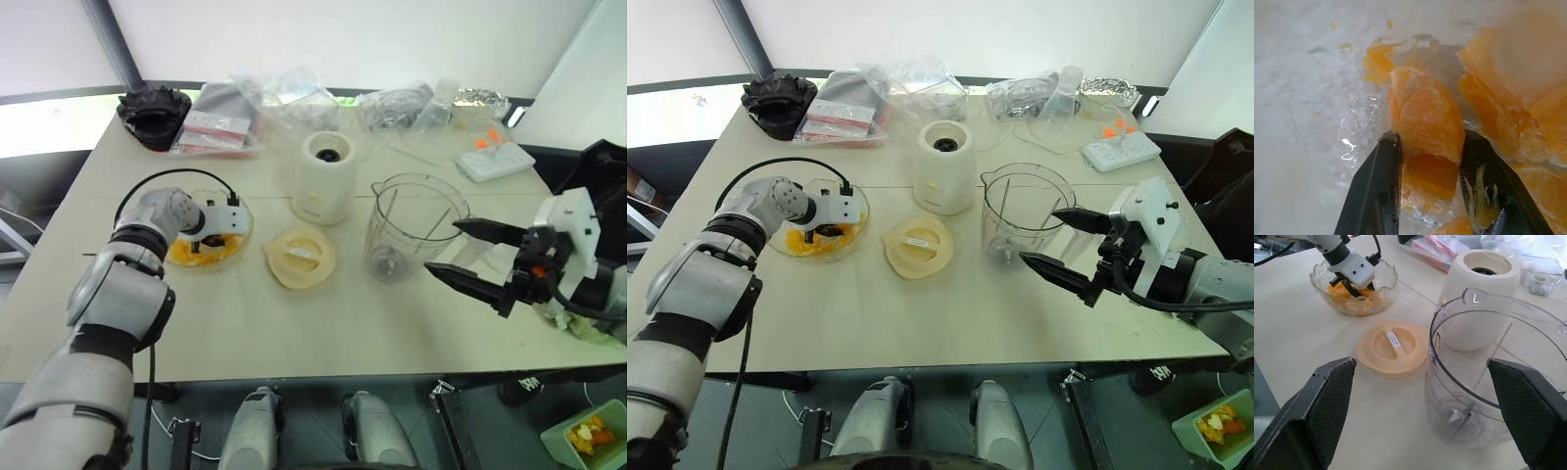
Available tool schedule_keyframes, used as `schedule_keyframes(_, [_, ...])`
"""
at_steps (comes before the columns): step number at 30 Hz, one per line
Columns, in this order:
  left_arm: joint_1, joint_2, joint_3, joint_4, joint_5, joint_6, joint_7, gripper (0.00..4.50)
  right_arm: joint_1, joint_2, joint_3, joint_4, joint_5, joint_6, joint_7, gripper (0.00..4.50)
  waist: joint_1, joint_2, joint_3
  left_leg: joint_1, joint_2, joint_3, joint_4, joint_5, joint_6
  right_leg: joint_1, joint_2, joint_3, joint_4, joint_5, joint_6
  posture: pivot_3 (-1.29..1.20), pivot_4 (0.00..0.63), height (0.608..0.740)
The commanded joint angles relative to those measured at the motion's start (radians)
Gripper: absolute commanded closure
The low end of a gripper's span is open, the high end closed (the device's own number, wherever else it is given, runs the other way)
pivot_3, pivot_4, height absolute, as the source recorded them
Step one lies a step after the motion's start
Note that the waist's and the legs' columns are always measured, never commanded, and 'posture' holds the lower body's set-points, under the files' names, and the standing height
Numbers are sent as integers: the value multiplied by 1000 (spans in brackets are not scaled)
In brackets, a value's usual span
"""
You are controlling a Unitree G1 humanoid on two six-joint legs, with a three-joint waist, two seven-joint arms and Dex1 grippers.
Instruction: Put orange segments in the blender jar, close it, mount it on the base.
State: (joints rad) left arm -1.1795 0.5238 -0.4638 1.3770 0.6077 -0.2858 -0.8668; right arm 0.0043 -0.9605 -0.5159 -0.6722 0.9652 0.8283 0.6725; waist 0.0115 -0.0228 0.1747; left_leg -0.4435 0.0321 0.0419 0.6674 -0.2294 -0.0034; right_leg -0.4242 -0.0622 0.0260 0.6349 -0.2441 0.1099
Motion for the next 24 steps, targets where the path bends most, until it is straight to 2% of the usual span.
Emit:
schedule_keyframes(1, [18,22,33,-2,-27,22,3,2841,-13,2,-3,-18,3,-17,-6,0,0,0,0,0,0,0,0,0,0,0,0,0,0,0,0,0,150,740])
schedule_keyframes(5, [40,30,185,-6,-174,100,-16,2841,-11,11,6,-22,-1,-21,-13,0,-1,0,0,0,0,0,0,0,0,0,0,0,1,0,0,0,150,740])
schedule_keyframes(12, [97,73,355,-24,-322,187,7,2841,-6,24,16,-28,-1,-25,-27,0,0,0,0,0,0,0,0,0,0,0,0,0,1,1,2,0,150,740])
schedule_keyframes(24, [126,102,572,-86,-536,143,-19,2841,-6,28,24,-23,-10,-28,-23,0,1,-1,0,0,0,0,1,0,0,0,0,0,2,1,2,0,150,740])
